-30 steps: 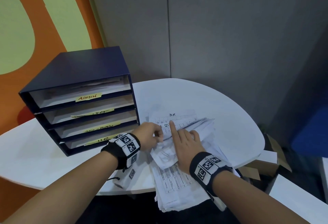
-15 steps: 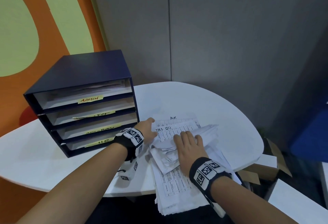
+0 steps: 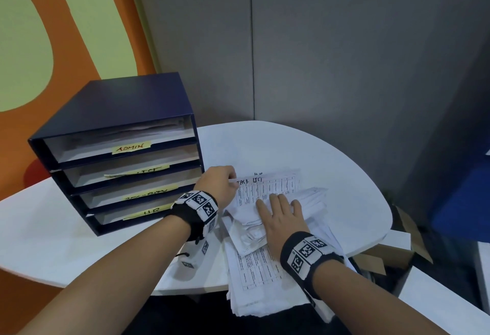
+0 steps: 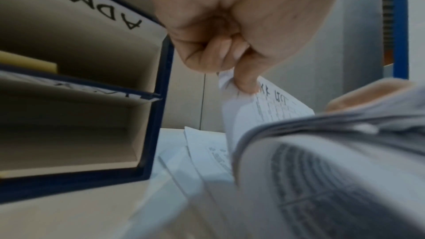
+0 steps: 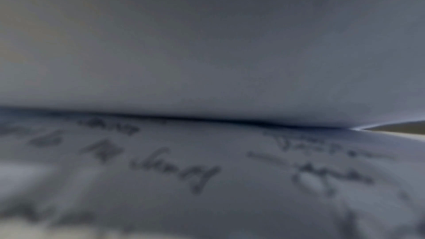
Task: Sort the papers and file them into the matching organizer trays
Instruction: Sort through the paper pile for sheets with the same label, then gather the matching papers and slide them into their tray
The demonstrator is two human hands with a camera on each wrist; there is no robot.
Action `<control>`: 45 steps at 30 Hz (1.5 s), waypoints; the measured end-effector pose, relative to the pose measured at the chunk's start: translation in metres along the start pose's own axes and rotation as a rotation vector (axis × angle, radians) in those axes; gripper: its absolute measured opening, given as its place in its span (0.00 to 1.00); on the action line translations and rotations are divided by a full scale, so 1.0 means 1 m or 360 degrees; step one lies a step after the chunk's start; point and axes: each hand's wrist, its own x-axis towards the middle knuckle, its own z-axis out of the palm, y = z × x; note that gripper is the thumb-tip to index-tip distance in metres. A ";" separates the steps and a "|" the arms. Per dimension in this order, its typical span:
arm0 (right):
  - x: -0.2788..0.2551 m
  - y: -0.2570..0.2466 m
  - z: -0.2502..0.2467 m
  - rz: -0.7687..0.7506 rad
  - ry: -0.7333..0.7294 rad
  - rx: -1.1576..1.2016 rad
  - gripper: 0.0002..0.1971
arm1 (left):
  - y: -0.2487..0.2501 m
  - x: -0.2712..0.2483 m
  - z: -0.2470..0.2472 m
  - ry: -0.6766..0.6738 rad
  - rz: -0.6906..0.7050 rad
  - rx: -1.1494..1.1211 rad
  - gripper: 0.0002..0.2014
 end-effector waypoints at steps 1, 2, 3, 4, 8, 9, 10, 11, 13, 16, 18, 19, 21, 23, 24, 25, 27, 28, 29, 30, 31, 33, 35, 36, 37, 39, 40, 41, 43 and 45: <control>0.001 0.001 -0.002 0.0004 -0.0002 0.0008 0.42 | 0.004 -0.001 -0.001 0.0058 0.0019 -0.0032 0.02; 0.002 0.001 -0.003 0.0019 -0.0036 0.0006 0.42 | 0.008 -0.002 -0.002 0.0114 0.0032 -0.0088 0.02; 0.004 0.001 -0.002 0.0035 -0.0058 -0.0003 0.43 | 0.011 -0.001 -0.004 0.0159 0.0039 -0.0161 0.02; 0.005 0.000 0.000 0.0021 -0.0065 -0.0022 0.44 | 0.014 -0.001 -0.006 0.0195 0.0041 -0.0234 0.02; 0.009 0.000 0.007 -0.0022 -0.0040 -0.0053 0.46 | 0.023 -0.001 -0.015 0.0333 0.0090 -0.0320 0.05; 0.009 0.000 0.006 -0.0022 -0.0038 -0.0045 0.46 | 0.025 -0.001 -0.019 0.0397 0.0119 -0.0324 0.05; 0.008 -0.001 0.004 -0.0016 -0.0069 -0.0047 0.45 | 0.027 -0.001 -0.025 0.0475 0.0140 -0.0336 0.05; 0.008 -0.001 0.001 -0.0015 -0.0092 -0.0061 0.43 | 0.028 0.001 -0.033 0.0557 0.0146 -0.0358 0.06; 0.008 0.001 0.003 -0.0038 -0.0080 -0.0082 0.40 | 0.029 0.004 -0.051 0.0688 0.0180 -0.0382 0.06; 0.009 0.003 0.002 -0.0041 -0.0072 -0.0121 0.39 | 0.031 0.003 -0.077 0.0804 0.0331 -0.0305 0.05; 0.010 0.002 0.002 -0.0048 -0.0078 -0.0119 0.39 | 0.034 0.000 -0.093 0.0903 0.0412 -0.0243 0.04; 0.011 0.001 0.002 -0.0050 -0.0089 -0.0127 0.39 | 0.035 0.000 -0.101 0.0979 0.0423 -0.0236 0.03; 0.011 0.000 0.001 -0.0036 -0.0104 -0.0148 0.38 | 0.038 0.001 -0.123 0.1153 0.0390 -0.0302 0.03; 0.012 -0.001 -0.001 -0.0028 -0.0152 -0.0148 0.37 | 0.039 0.003 -0.145 0.1279 0.0367 -0.0398 0.03; 0.012 -0.001 -0.003 -0.0026 -0.0176 -0.0139 0.38 | 0.039 0.004 -0.154 0.1316 0.0371 -0.0420 0.03; 0.012 -0.001 -0.005 -0.0023 -0.0196 -0.0135 0.38 | 0.039 0.003 -0.162 0.1345 0.0382 -0.0426 0.03; 0.013 0.000 -0.013 -0.0014 -0.0237 -0.0152 0.42 | 0.039 0.001 -0.172 0.1390 0.0403 -0.0426 0.03; 0.014 0.001 -0.017 -0.0006 -0.0239 -0.0150 0.45 | 0.038 -0.001 -0.176 0.1408 0.0411 -0.0432 0.03; 0.014 0.002 -0.021 0.0009 -0.0230 -0.0131 0.48 | 0.038 -0.003 -0.178 0.1421 0.0417 -0.0441 0.03; 0.015 0.004 -0.024 0.0033 -0.0208 -0.0105 0.50 | 0.036 -0.004 -0.179 0.1427 0.0417 -0.0450 0.03; 0.015 0.006 -0.028 0.0062 -0.0164 -0.0078 0.52 | 0.035 -0.006 -0.180 0.1434 0.0416 -0.0454 0.03; 0.014 0.011 -0.034 0.0104 -0.0056 -0.0030 0.54 | 0.031 -0.008 -0.181 0.1452 0.0399 -0.0456 0.04; 0.014 0.015 -0.038 0.0123 -0.0008 -0.0031 0.53 | 0.026 -0.009 -0.183 0.1476 0.0370 -0.0485 0.04; 0.014 0.017 -0.039 0.0134 0.0027 -0.0037 0.52 | 0.024 -0.009 -0.185 0.1486 0.0359 -0.0505 0.04; 0.013 0.019 -0.040 0.0153 0.0084 -0.0027 0.50 | 0.022 -0.010 -0.186 0.1495 0.0350 -0.0521 0.05; 0.014 0.023 -0.042 0.0220 0.0263 0.0055 0.40 | 0.018 -0.011 -0.188 0.1505 0.0325 -0.0549 0.05; 0.014 0.026 -0.043 0.0249 0.0347 0.0107 0.34 | 0.017 -0.012 -0.189 0.1510 0.0311 -0.0564 0.05; 0.014 0.028 -0.045 0.0267 0.0401 0.0144 0.29 | 0.015 -0.013 -0.190 0.1515 0.0295 -0.0578 0.05; 0.013 0.030 -0.048 0.0284 0.0391 0.0171 0.22 | 0.012 -0.015 -0.192 0.1522 0.0269 -0.0595 0.04; 0.011 0.032 -0.052 0.0328 0.0327 0.0209 0.18 | 0.011 -0.018 -0.192 0.1513 0.0251 -0.0596 0.04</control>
